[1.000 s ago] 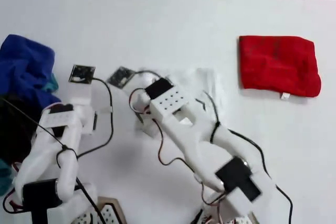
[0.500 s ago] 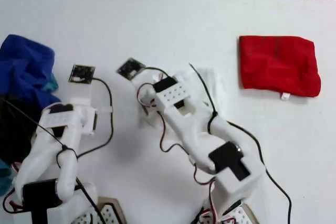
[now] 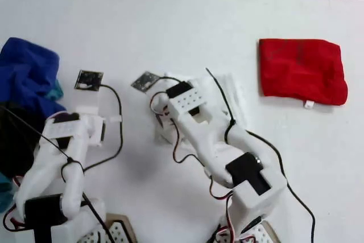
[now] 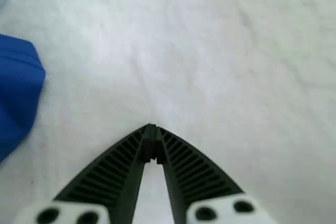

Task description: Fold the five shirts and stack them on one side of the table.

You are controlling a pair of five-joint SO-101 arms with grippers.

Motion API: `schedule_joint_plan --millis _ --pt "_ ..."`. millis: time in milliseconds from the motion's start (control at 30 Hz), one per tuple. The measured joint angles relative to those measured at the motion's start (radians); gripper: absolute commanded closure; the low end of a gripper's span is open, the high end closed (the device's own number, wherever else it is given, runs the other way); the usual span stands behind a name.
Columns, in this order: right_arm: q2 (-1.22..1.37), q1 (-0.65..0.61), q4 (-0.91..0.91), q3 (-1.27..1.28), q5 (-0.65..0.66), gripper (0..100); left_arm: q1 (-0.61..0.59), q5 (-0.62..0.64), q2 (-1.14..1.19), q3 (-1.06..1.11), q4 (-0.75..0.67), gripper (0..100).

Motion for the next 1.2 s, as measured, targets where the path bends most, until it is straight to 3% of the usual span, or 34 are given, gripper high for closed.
schedule_joint_plan --millis 167,333,600,833,967,1200 --pt "-0.127 0.1 -0.012 -0.115 0.0 97.9 0.0 0.0 0.0 0.0 0.0 97" --pt "-0.112 0.221 -0.167 -0.146 -0.002 97.8 0.0 0.0 0.0 0.0 0.0 97" --pt "0.137 0.123 -0.33 -0.18 0.0 97.9 0.0 0.0 0.0 0.0 0.0 97" --pt "0.358 0.071 -0.341 -0.427 0.0 97.9 0.002 0.0 0.0 0.0 0.0 97" --pt "0.425 0.074 -0.241 -0.598 0.0 97.9 -0.002 0.0 0.0 0.0 0.0 97" --pt "0.425 0.143 0.13 -1.014 0.0 97.8 -0.002 0.0 0.0 0.0 0.0 97"
